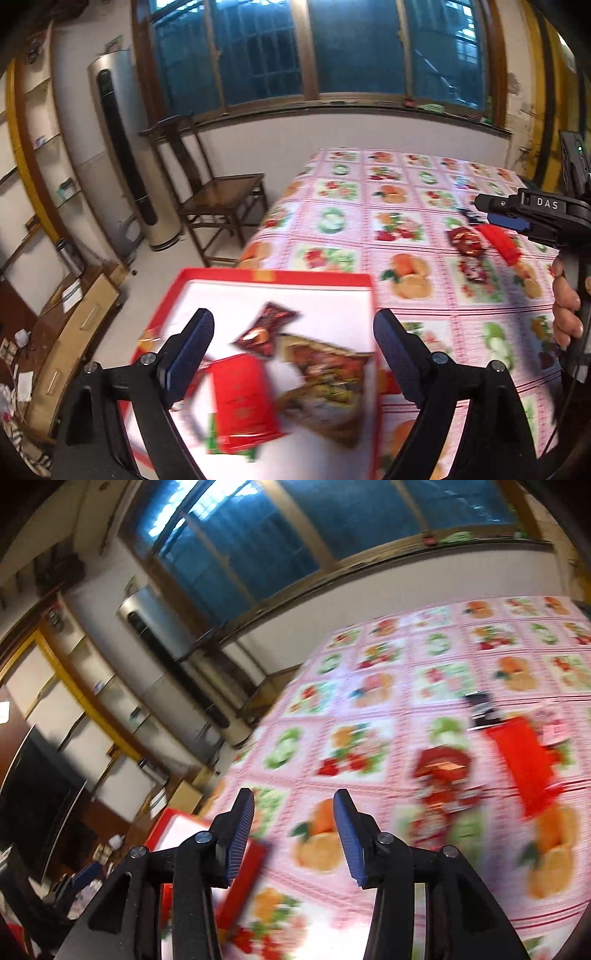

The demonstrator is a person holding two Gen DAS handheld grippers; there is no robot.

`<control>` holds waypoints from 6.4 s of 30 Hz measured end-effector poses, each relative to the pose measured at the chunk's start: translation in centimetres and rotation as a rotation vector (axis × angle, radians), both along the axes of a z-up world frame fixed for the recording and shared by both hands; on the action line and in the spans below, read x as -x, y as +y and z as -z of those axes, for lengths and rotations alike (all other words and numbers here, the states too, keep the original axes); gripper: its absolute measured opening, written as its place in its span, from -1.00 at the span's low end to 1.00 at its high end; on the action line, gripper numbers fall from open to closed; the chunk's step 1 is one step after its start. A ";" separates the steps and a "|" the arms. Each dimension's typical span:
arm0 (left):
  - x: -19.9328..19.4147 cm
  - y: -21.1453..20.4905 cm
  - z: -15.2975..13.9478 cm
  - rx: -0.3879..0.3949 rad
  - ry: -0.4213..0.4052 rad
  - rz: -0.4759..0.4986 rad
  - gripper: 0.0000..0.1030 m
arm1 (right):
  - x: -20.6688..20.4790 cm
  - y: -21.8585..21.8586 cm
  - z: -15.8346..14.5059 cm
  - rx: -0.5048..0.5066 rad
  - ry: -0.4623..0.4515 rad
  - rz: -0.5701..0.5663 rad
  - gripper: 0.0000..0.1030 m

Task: Organize snacks
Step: 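Open both grippers to drop the packets into the red box, then move both grippers back over the remaining snacks on the table, then grasp the red flowered packet with the left gripper while the right gripper grasps the red-white packet, then lift both packets and carry them over the red box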

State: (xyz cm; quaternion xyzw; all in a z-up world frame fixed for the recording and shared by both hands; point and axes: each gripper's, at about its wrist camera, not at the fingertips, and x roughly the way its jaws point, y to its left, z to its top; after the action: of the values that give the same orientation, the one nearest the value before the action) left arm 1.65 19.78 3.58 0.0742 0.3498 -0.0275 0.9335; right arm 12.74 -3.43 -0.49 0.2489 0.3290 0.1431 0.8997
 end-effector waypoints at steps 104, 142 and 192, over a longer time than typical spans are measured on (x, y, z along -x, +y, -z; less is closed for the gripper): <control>-11.5 -26.3 7.8 -0.033 0.206 0.504 0.33 | 4.1 -22.7 5.4 -0.101 0.410 0.267 -0.52; -9.1 -30.0 9.8 -0.365 0.182 0.948 0.42 | 3.3 -23.3 6.9 -0.146 0.439 0.283 -0.52; 1.0 -13.6 3.7 0.024 0.066 0.325 -0.35 | 1.8 -12.2 5.2 -0.189 0.323 -0.047 -0.51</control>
State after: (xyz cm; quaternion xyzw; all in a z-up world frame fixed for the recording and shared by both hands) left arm 0.61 6.16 -0.11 0.1175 0.3635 -0.1846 0.9055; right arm 10.99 -15.67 -5.70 0.3440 0.4600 0.1525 0.8042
